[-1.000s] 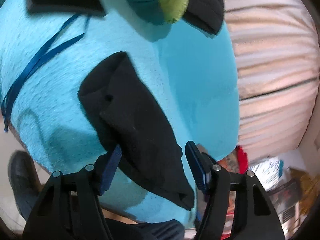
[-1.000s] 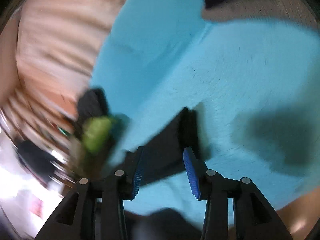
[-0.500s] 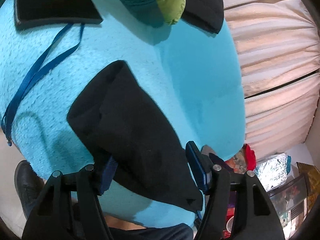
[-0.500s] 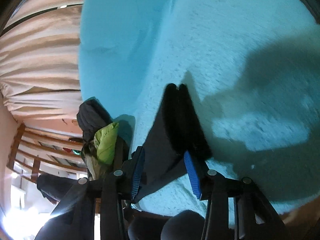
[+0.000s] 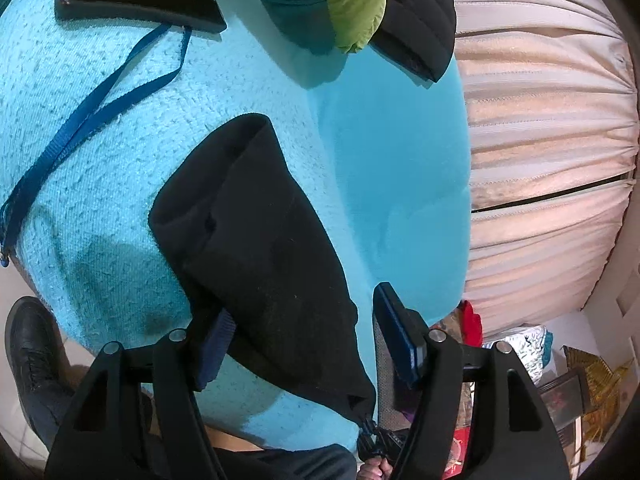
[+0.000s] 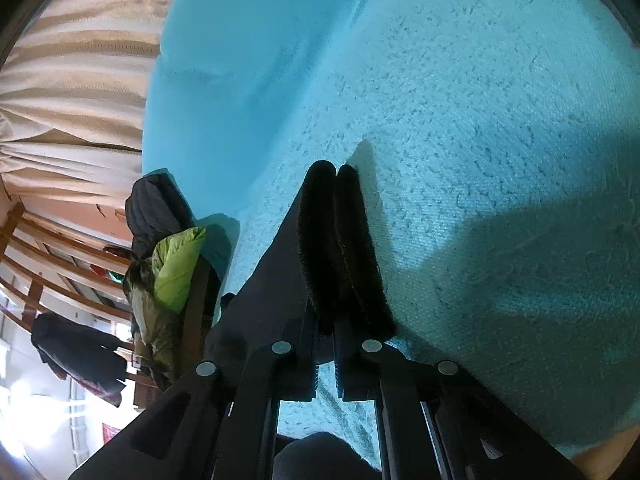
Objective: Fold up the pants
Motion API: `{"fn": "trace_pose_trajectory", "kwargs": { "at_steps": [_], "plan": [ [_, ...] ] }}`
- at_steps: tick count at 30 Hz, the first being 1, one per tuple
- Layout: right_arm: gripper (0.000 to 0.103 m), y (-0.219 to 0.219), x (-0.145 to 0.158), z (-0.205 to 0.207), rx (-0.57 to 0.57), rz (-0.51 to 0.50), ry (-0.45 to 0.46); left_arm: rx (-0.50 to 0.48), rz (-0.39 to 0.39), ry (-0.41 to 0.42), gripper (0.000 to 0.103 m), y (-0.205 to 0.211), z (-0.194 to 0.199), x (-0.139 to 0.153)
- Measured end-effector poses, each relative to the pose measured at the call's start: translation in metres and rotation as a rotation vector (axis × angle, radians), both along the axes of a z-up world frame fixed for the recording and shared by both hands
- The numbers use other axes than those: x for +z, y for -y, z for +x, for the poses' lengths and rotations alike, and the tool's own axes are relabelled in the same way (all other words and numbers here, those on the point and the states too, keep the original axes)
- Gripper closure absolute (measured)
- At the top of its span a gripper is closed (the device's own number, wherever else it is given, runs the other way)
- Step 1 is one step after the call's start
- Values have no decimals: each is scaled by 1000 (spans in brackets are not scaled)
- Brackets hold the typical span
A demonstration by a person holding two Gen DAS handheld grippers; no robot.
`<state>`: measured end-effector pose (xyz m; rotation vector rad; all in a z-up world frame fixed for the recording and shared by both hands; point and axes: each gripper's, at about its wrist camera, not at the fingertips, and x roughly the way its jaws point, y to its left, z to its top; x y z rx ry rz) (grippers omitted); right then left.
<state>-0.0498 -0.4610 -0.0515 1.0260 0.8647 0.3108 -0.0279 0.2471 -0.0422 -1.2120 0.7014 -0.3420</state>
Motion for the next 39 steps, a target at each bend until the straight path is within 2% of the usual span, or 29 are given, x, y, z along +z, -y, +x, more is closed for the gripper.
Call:
{"fn": "trace_pose_trajectory", "kwargs": {
  "at_steps": [6, 10, 12, 13, 14, 15, 16, 17, 22, 28, 31, 36, 38, 39],
  "plan": [
    [100, -6, 6, -5, -11, -101, 25, 15, 32, 45, 35, 0, -2, 12],
    [101, -3, 5, -1, 5, -66, 3, 52, 84, 52, 36, -2, -9, 15],
    [101, 0, 3, -1, 10, -49, -5, 77, 156, 34, 39, -1, -12, 14],
    [101, 1, 2, -2, 9, -46, -6, 79, 191, 31, 44, 0, -12, 14],
    [101, 3, 1, -2, 7, -45, -7, 72, 231, 25, 59, 2, -12, 13],
    [101, 3, 1, -3, 6, -47, -6, 59, 272, 9, 86, 6, -10, 12],
    [101, 4, 0, -4, 6, -48, -6, 51, 302, -9, 100, 11, -7, 11],
    [101, 4, 0, -4, 5, -52, -3, 33, 348, -34, 100, 15, -5, 9],
    [100, -3, 14, -8, 6, -150, 17, 31, 444, 1, 101, 17, -7, 22],
    [100, 11, 31, -15, -30, -170, 57, 74, 439, -21, 101, 3, 3, 20],
    [100, 11, 24, -13, -15, -195, 17, 68, 440, -58, 101, 7, 10, 13],
    [100, 12, 32, -20, -28, -186, 71, 76, 420, -23, 101, 4, -1, 23],
    [100, 12, 24, -19, -19, -208, 40, 62, 454, -50, 100, 6, 4, 15],
    [100, 14, 15, -19, -21, -182, 13, 63, 429, -60, 100, 4, 5, 9]
  ]
}}
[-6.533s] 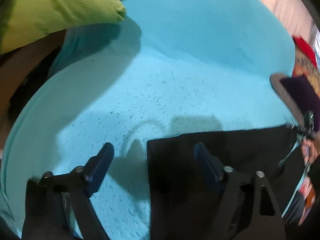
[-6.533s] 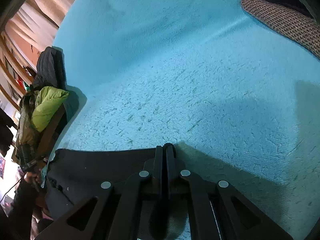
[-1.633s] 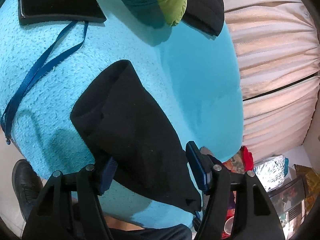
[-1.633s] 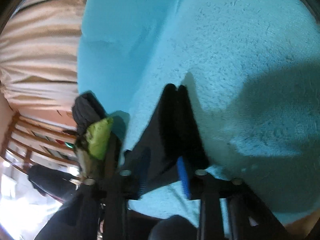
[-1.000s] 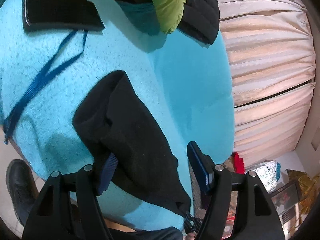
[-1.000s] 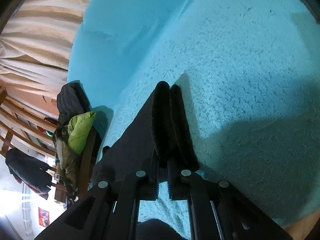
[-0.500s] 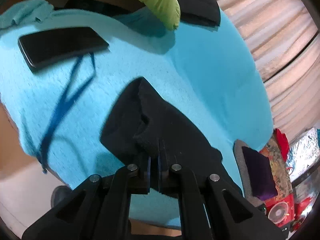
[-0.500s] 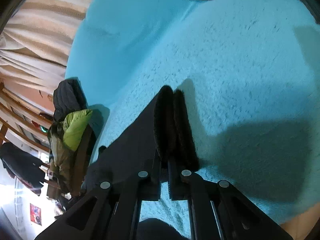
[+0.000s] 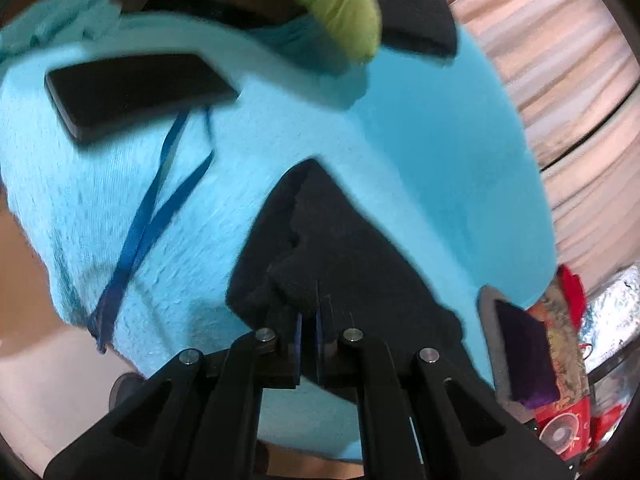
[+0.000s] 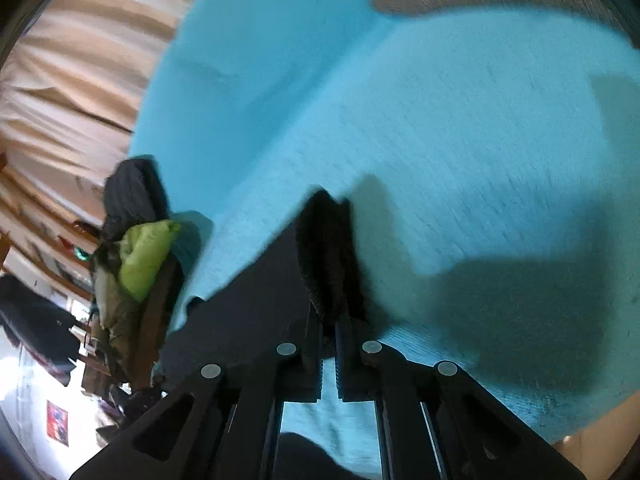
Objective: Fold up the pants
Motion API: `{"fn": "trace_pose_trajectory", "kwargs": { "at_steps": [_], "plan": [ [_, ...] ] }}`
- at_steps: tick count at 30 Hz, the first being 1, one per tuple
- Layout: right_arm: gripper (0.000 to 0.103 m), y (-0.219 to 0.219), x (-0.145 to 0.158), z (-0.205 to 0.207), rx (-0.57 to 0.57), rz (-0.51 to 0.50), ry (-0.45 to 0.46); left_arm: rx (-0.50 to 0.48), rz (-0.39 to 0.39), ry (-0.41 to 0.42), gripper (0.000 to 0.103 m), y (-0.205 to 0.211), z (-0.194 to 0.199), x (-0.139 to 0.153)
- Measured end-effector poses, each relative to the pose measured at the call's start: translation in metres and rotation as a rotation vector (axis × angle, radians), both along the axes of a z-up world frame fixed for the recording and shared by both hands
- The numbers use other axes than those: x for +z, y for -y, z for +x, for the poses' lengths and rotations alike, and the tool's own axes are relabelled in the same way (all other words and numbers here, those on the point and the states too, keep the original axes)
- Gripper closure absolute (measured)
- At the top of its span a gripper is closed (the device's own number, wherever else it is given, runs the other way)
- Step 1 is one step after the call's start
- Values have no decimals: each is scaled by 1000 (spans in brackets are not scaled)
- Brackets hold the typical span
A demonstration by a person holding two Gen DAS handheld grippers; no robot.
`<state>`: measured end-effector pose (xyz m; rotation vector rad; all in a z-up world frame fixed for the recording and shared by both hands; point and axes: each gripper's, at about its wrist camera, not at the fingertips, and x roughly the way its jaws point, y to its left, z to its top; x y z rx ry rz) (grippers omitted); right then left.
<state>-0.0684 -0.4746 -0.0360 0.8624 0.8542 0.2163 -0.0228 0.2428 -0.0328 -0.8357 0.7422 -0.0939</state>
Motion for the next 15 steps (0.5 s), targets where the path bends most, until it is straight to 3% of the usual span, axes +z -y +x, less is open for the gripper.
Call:
{"fn": "trace_pose_trajectory", "kwargs": {
  "at_steps": [6, 8, 9, 11, 13, 15],
  "plan": [
    [101, 3, -8, -3, -23, 76, 3, -10, 23, 3, 94, -1, -1, 5],
    [100, 10, -7, -7, -33, 98, -1, 19, 61, -2, 83, -4, -5, 13],
    [93, 12, -1, -11, -53, 55, 3, 48, 104, -3, 75, -5, -8, 19],
    [89, 9, 22, -20, -122, -177, -2, 176, 262, 29, 47, -6, -21, 41],
    [89, 1, 47, -21, -119, -303, 82, 231, 377, 106, 46, 3, -28, 62],
    [89, -15, 64, -13, -71, -358, 153, 180, 432, 182, 39, 22, -21, 77]
  ]
}}
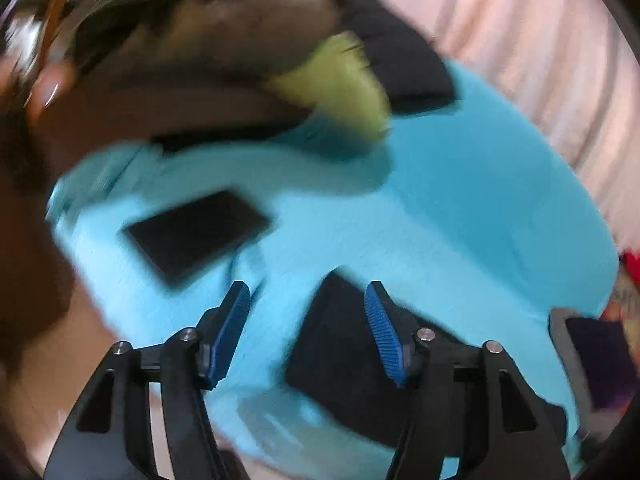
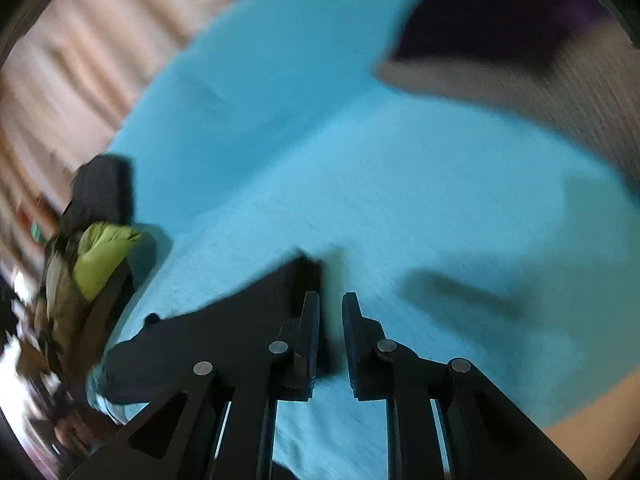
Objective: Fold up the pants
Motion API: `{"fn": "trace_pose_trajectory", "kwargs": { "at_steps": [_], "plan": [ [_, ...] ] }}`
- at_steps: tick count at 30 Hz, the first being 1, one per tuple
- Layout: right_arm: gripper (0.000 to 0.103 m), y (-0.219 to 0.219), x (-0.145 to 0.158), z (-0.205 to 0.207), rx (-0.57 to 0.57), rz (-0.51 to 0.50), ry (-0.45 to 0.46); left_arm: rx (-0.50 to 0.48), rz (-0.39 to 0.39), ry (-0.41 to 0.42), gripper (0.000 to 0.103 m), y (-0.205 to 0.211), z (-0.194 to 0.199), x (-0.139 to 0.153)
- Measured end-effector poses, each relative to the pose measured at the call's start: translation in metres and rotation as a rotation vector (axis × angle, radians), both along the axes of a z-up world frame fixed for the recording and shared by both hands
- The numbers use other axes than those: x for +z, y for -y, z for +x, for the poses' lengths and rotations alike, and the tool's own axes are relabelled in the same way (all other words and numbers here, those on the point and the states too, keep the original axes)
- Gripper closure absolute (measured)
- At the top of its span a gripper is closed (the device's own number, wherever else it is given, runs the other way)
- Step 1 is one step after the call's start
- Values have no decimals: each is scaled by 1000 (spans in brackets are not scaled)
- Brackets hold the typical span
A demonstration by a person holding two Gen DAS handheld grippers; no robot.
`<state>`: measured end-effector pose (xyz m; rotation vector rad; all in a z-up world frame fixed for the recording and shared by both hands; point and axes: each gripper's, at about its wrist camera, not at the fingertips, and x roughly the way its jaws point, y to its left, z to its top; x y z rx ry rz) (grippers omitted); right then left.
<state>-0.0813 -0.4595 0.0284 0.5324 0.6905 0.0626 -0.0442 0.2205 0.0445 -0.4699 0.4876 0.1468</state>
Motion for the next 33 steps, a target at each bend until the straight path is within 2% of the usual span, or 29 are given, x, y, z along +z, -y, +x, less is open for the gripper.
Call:
{"fn": "trace_pose_trajectory", "kwargs": {
  "at_steps": [2, 3, 4, 6, 8, 9, 10, 11, 12, 13, 14, 16, 17, 20, 21, 23, 24, 25, 26, 27, 28, 29, 31, 32, 33],
  "plan": [
    [89, -29, 14, 19, 103, -92, 40, -144, 33, 9, 38, 25, 21, 6],
    [89, -44, 17, 29, 154, -144, 52, -251, 56, -15, 38, 43, 41, 3],
    [89, -58, 17, 39, 202, -200, 60, -274, 79, -35, 38, 50, 50, -1],
    [89, -77, 6, 60, 274, -272, 20, -268, 192, -147, 38, 66, 77, -22],
    [91, -79, -15, 74, 285, -333, -89, -228, 183, -273, 38, 57, 89, -48],
    [95, -72, -29, 80, 276, -332, -178, -218, 136, -249, 39, 48, 84, -55],
    [96, -63, -27, 77, 255, -269, -145, -215, 118, -215, 40, 42, 78, -55],
    [98, -53, -25, 76, 214, -206, -178, -213, 114, -214, 43, 39, 76, -56],
    [99, -52, -21, 77, 180, -207, -200, -210, 110, -205, 43, 37, 72, -57],
    [91, -57, -12, 77, 144, -240, -193, -207, 113, -204, 43, 38, 71, -58],
    [91, -68, 2, 78, 143, -274, -150, -199, 120, -204, 43, 40, 71, -58],
    [91, -108, 30, 81, 262, -249, -25, -179, 152, -203, 43, 46, 70, -59],
    [90, -146, 44, 88, 375, -225, 28, -171, 161, -200, 43, 49, 71, -59],
    [84, -246, 54, 106, 610, -208, 79, -167, 153, -187, 43, 45, 70, -58],
    [83, -269, 52, 113, 645, -189, 81, -169, 150, -185, 43, 44, 71, -59],
    [83, -317, 37, 136, 718, -148, 39, -178, 151, -184, 43, 44, 71, -60],
    [85, -341, 27, 151, 753, -136, -14, -181, 153, -184, 43, 44, 70, -61],
    [87, -360, 14, 162, 776, -155, -74, -185, 153, -182, 43, 43, 71, -61],
    [87, -377, -4, 172, 804, -214, -166, -187, 151, -180, 44, 43, 69, -60],
    [95, -384, -18, 182, 818, -276, -230, -190, 147, -176, 44, 43, 68, -60],
    [103, -385, -29, 188, 792, -380, -243, -190, 144, -171, 44, 43, 67, -61],
    [103, -381, -28, 194, 738, -424, -202, -187, 144, -166, 44, 43, 65, -61],
    [94, -365, -30, 205, 542, -553, -253, -177, 146, -159, 44, 45, 66, -62],
    [94, -356, -24, 203, 500, -547, -226, -174, 145, -158, 44, 45, 65, -62],
    [94, -354, -18, 198, 519, -502, -190, -171, 142, -157, 44, 45, 65, -62]
  ]
}}
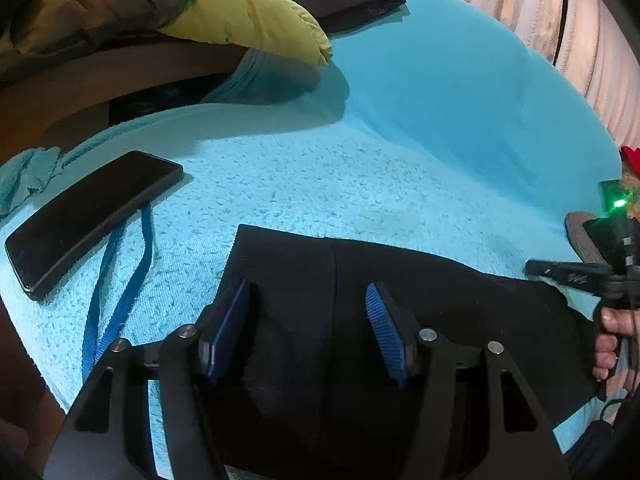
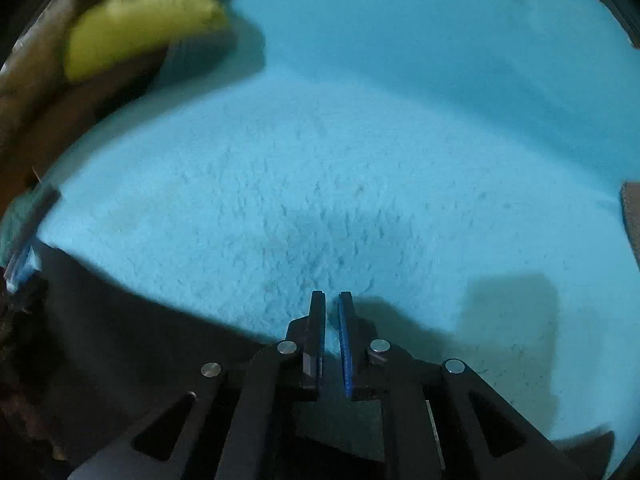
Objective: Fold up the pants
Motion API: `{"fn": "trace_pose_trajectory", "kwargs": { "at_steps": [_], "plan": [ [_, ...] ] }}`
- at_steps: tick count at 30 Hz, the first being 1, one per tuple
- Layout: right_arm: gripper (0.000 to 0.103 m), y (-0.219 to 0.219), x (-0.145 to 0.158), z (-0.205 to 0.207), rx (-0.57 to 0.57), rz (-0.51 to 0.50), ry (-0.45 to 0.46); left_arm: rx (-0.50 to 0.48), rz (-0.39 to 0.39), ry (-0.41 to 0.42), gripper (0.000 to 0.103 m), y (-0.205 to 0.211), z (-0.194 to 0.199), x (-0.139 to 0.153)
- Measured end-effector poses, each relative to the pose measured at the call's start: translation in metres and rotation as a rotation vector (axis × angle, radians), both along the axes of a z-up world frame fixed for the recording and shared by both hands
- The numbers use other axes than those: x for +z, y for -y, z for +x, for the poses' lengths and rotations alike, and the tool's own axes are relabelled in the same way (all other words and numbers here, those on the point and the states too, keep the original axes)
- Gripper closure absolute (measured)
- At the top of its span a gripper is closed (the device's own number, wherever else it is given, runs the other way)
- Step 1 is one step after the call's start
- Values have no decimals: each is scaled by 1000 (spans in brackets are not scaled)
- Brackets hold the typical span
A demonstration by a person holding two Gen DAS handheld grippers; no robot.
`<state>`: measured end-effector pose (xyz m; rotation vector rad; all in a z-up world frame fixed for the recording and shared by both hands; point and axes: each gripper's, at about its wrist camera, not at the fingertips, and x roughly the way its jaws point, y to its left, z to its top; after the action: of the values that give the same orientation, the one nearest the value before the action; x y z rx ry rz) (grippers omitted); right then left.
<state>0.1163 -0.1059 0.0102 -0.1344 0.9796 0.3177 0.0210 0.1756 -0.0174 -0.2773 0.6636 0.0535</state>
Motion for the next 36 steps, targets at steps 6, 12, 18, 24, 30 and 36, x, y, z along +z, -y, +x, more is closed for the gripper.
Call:
{"fn": "trace_pose_trajectory", "kwargs": {
  "at_steps": [6, 12, 18, 24, 30, 36],
  "plan": [
    [83, -57, 9, -41, 383, 177, -9, 11, -7, 0, 44, 0, 1, 0],
    [81, -61, 0, -22, 102, -11, 5, -3, -18, 3, 44, -2, 0, 0],
    [62, -105, -17, -67, 405, 1, -20, 2, -18, 2, 44, -1, 0, -1],
    [62, -66, 10, -81, 275, 242, 39, 0, 2, -6, 44, 2, 1, 0],
    [71, -16, -12, -102, 302, 329, -96, 7, 29, -21, 43, 6, 4, 1],
    [67, 92, -16, -103, 154, 316, -75, 2, 42, -36, 43, 5, 5, 2]
  ]
}}
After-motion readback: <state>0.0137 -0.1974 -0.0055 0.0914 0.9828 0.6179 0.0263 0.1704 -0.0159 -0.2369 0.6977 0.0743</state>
